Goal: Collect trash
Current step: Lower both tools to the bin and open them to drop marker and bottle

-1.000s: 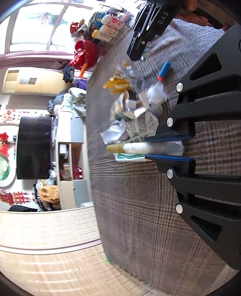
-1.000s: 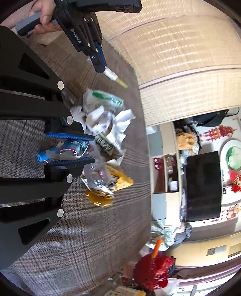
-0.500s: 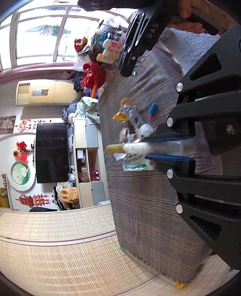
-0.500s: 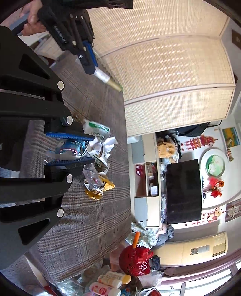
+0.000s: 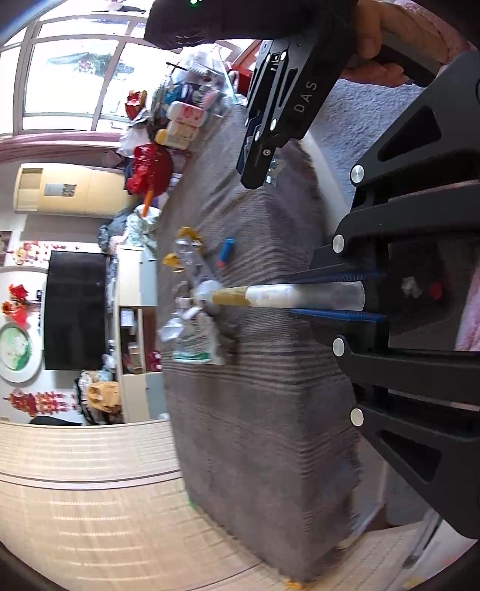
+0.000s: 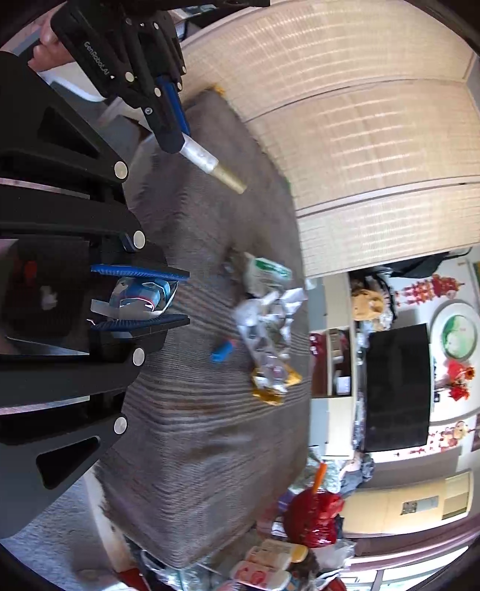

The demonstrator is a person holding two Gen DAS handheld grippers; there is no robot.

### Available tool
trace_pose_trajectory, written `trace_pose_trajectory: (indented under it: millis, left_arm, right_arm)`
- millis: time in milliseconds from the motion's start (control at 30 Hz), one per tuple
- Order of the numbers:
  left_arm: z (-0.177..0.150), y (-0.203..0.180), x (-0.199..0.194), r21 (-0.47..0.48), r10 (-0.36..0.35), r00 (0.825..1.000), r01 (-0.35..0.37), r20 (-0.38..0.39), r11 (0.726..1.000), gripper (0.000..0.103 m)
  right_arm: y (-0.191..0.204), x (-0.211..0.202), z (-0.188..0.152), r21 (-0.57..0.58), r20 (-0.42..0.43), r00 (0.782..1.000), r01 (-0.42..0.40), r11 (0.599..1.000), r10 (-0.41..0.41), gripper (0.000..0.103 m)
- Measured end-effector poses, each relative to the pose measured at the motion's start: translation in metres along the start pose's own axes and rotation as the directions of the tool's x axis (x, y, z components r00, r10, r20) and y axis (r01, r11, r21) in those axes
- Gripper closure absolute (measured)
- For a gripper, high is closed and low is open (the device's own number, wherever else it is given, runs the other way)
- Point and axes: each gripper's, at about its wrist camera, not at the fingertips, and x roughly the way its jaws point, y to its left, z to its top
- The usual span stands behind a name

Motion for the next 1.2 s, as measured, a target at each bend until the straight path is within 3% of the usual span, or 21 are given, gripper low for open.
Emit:
trace_pose_trajectory:
  millis: [367, 567, 800, 1200]
  left_arm:
    - [-0.057, 0.006, 0.058, -0.065, -0.043, 0.984, 0.032, -0.173, 0.997, 0.091]
    - [-0.079, 0.0, 0.097, -0.082, -0.078, 0.96, 0.058, -0.27, 0.995, 0.091]
    - [-0.104, 0.001, 0.137, -0.111, -0.108, 0.919, 0.07, -0.378, 0.991, 0.091]
    - [-0.114, 0.006, 0.163, -0.12, -0.114, 0.886, 0.066, -0.45, 0.991, 0.091]
  right_arm:
    - [-0.016, 0.053, -0.051, 0.047, -0.173, 0.985, 0.018, 0.999, -0.01, 0.083]
    - [-0.023, 0.086, -0.073, 0.074, -0.26, 0.965, 0.014, 0.997, 0.006, 0.083]
    - [-0.031, 0.123, -0.097, 0.103, -0.361, 0.932, 0.014, 0.995, 0.024, 0.083]
    - [-0.038, 0.149, -0.105, 0.142, -0.415, 0.908, 0.01, 0.99, 0.05, 0.08]
